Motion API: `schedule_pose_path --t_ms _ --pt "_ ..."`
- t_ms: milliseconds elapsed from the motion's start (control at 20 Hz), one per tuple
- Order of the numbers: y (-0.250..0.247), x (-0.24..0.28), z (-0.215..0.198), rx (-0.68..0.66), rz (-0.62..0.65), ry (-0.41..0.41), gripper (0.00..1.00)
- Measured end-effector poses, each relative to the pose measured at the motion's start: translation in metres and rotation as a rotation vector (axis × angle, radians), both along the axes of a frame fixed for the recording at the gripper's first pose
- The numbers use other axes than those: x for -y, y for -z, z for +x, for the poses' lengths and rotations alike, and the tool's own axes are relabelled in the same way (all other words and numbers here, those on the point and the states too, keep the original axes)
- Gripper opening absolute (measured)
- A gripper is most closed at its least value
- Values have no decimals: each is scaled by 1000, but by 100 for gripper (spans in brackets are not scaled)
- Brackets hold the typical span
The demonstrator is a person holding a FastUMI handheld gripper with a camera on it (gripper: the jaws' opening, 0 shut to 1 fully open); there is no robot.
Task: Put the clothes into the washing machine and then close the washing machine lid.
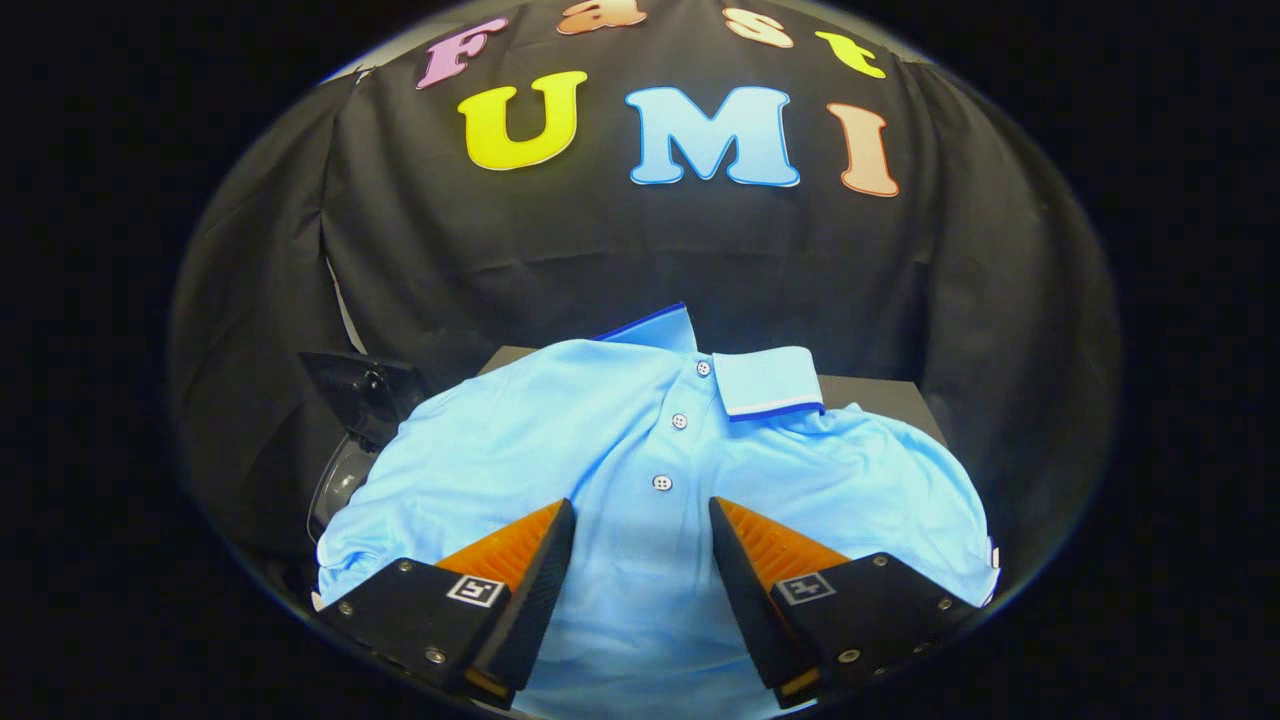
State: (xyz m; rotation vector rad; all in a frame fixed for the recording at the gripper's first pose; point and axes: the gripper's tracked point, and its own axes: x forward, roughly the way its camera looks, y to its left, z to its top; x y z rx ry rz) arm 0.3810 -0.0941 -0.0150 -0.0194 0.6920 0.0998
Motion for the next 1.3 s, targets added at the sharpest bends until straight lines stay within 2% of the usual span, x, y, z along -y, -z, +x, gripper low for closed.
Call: schedule_pose_path --t_ms 150,250,300,400,500,550,650,700,800,1300 --pt "-1 -4 2 -14 3 29 77" --pt "-2 -7 2 -12 26 29 61" --pt "-3 -9 2 -6 34 27 42" --pt "-4 -13 2 11 36 13 27" --pt "-6 -14 1 36 33 2 16" --pt "-6 -14 0 49 41 2 14" --pt "-11 -12 -1 75 92 32 8" --pt "-12 -12 -1 87 125 49 1" --pt "-21 -15 -1 122 167 65 0" --pt "-75 -47 -13 248 172 29 0"
